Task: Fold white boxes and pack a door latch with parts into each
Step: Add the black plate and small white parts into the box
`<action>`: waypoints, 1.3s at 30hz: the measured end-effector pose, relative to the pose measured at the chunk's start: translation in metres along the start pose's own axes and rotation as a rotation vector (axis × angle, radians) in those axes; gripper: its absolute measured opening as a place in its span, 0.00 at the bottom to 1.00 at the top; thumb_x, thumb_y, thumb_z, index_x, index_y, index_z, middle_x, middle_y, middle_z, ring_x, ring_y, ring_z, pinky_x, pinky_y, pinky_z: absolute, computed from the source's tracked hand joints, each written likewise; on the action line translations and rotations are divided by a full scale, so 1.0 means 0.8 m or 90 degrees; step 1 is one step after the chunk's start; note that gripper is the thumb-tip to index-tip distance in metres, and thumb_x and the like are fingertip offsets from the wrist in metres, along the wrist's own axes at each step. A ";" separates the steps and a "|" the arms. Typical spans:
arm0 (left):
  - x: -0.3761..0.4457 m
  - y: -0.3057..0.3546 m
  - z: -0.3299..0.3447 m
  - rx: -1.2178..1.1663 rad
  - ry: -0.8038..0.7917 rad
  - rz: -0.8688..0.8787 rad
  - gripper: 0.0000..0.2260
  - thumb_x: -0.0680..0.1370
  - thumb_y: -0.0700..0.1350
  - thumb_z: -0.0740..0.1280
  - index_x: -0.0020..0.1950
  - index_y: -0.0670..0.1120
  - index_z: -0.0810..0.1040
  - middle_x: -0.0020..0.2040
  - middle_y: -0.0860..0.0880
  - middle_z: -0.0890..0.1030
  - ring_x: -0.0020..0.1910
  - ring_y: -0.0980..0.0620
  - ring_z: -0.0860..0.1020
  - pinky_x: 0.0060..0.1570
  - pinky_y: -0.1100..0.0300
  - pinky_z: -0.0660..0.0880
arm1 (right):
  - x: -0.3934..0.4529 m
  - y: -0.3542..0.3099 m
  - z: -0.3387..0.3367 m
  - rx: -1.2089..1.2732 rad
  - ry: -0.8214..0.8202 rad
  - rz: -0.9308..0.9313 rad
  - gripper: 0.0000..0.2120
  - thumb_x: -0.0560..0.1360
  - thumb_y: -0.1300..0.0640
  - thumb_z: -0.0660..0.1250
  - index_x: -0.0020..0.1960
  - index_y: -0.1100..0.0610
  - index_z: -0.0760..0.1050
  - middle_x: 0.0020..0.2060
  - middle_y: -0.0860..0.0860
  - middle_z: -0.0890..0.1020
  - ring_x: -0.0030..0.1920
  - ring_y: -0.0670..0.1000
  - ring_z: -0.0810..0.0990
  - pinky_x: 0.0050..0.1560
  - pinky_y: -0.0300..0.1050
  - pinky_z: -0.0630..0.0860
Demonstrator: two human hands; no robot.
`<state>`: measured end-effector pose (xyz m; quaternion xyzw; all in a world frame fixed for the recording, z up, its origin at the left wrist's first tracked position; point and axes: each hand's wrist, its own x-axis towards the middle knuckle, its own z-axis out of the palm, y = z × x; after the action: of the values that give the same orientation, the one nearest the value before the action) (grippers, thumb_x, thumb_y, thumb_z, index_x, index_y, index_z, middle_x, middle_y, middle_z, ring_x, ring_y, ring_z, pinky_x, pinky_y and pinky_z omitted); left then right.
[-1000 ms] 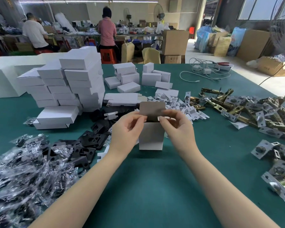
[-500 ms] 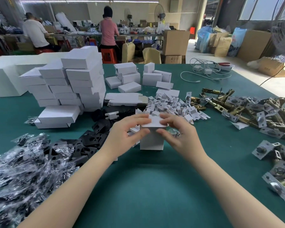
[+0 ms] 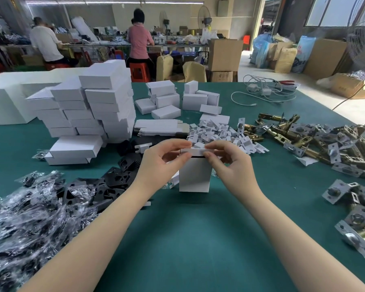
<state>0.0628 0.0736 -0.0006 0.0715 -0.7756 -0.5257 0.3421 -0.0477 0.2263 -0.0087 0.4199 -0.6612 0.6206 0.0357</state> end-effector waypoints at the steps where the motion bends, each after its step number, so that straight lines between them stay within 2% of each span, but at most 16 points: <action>1: 0.000 0.000 0.000 -0.007 0.005 -0.002 0.10 0.75 0.37 0.73 0.51 0.52 0.84 0.49 0.55 0.85 0.48 0.56 0.83 0.49 0.65 0.78 | 0.000 -0.001 0.000 0.007 0.003 0.008 0.11 0.75 0.61 0.72 0.47 0.44 0.78 0.43 0.37 0.83 0.45 0.41 0.82 0.46 0.42 0.78; 5: -0.006 -0.003 0.001 -0.037 0.006 -0.008 0.10 0.75 0.37 0.72 0.50 0.51 0.84 0.50 0.55 0.85 0.50 0.56 0.83 0.50 0.63 0.79 | -0.002 -0.001 -0.001 0.007 0.007 0.009 0.09 0.74 0.61 0.73 0.46 0.47 0.80 0.42 0.42 0.84 0.44 0.41 0.83 0.46 0.43 0.79; 11: -0.007 -0.005 0.005 -0.064 0.022 0.010 0.10 0.75 0.34 0.72 0.46 0.50 0.85 0.49 0.54 0.86 0.50 0.54 0.84 0.51 0.60 0.80 | -0.002 0.001 -0.005 -0.006 -0.013 -0.014 0.07 0.74 0.63 0.73 0.47 0.52 0.81 0.45 0.42 0.84 0.44 0.38 0.82 0.48 0.32 0.76; 16: -0.008 -0.006 0.002 -0.072 0.010 0.013 0.10 0.74 0.34 0.72 0.47 0.50 0.85 0.50 0.56 0.85 0.50 0.56 0.84 0.48 0.65 0.79 | 0.003 -0.002 -0.010 0.007 -0.046 -0.008 0.12 0.73 0.63 0.74 0.45 0.46 0.80 0.44 0.38 0.84 0.44 0.38 0.82 0.47 0.31 0.76; 21: -0.008 -0.011 -0.001 -0.081 -0.008 0.010 0.07 0.73 0.37 0.73 0.47 0.48 0.85 0.51 0.56 0.85 0.53 0.55 0.83 0.50 0.61 0.80 | 0.005 -0.002 -0.010 0.036 -0.052 0.004 0.12 0.72 0.65 0.75 0.43 0.47 0.81 0.44 0.40 0.84 0.45 0.40 0.83 0.48 0.32 0.76; 24: -0.008 -0.012 -0.004 -0.073 -0.019 0.024 0.05 0.72 0.43 0.73 0.46 0.52 0.85 0.50 0.57 0.85 0.54 0.55 0.83 0.50 0.61 0.80 | 0.007 -0.003 -0.012 0.041 -0.064 0.014 0.11 0.71 0.65 0.75 0.42 0.48 0.81 0.45 0.43 0.84 0.45 0.41 0.83 0.49 0.35 0.78; 26: -0.008 -0.012 -0.004 -0.079 -0.026 0.024 0.06 0.71 0.47 0.73 0.44 0.57 0.86 0.50 0.58 0.85 0.54 0.56 0.83 0.50 0.63 0.80 | 0.009 -0.004 -0.017 0.026 -0.085 0.006 0.10 0.70 0.64 0.76 0.43 0.49 0.83 0.46 0.45 0.84 0.46 0.41 0.83 0.48 0.34 0.77; 30: -0.008 -0.016 -0.006 0.000 -0.043 0.069 0.08 0.72 0.48 0.74 0.46 0.62 0.85 0.51 0.65 0.83 0.56 0.59 0.81 0.54 0.62 0.78 | 0.007 -0.003 -0.022 -0.031 -0.113 -0.015 0.10 0.71 0.60 0.76 0.44 0.44 0.83 0.49 0.40 0.82 0.51 0.38 0.82 0.47 0.30 0.76; 32: -0.008 -0.019 -0.007 0.076 -0.041 0.109 0.08 0.74 0.45 0.74 0.47 0.59 0.84 0.53 0.66 0.82 0.58 0.60 0.80 0.58 0.62 0.76 | 0.000 0.000 -0.015 -0.069 -0.084 -0.041 0.14 0.72 0.60 0.75 0.46 0.41 0.81 0.50 0.35 0.81 0.54 0.40 0.81 0.49 0.35 0.78; 34: -0.008 -0.018 -0.003 0.161 -0.046 0.138 0.05 0.75 0.43 0.74 0.47 0.53 0.81 0.59 0.65 0.78 0.61 0.63 0.77 0.62 0.64 0.72 | -0.014 0.008 -0.003 -0.080 -0.052 -0.048 0.19 0.73 0.64 0.73 0.49 0.39 0.77 0.49 0.34 0.80 0.54 0.43 0.81 0.51 0.42 0.80; 36: -0.008 -0.011 0.003 0.236 -0.061 0.132 0.05 0.76 0.46 0.73 0.49 0.50 0.78 0.59 0.63 0.78 0.60 0.63 0.76 0.61 0.64 0.70 | -0.031 0.015 0.008 -0.064 -0.042 -0.026 0.24 0.73 0.64 0.68 0.55 0.34 0.73 0.53 0.35 0.79 0.55 0.44 0.80 0.52 0.45 0.79; 37: -0.006 -0.005 0.005 0.269 -0.066 0.127 0.06 0.76 0.47 0.72 0.50 0.50 0.77 0.59 0.59 0.80 0.59 0.61 0.76 0.59 0.63 0.71 | -0.039 0.019 0.012 -0.072 -0.050 -0.011 0.28 0.74 0.63 0.66 0.60 0.31 0.70 0.55 0.35 0.78 0.57 0.45 0.79 0.52 0.43 0.79; 39: 0.001 0.008 0.007 0.353 -0.089 0.125 0.08 0.78 0.49 0.69 0.53 0.49 0.74 0.58 0.53 0.80 0.58 0.54 0.76 0.56 0.58 0.71 | -0.052 0.024 0.017 -0.130 -0.106 0.038 0.40 0.75 0.62 0.64 0.70 0.24 0.54 0.55 0.36 0.77 0.54 0.45 0.80 0.52 0.43 0.78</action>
<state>0.0606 0.0804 0.0042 0.0503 -0.9144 -0.2622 0.3042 -0.0262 0.2335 -0.0506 0.4444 -0.7336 0.5141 0.0050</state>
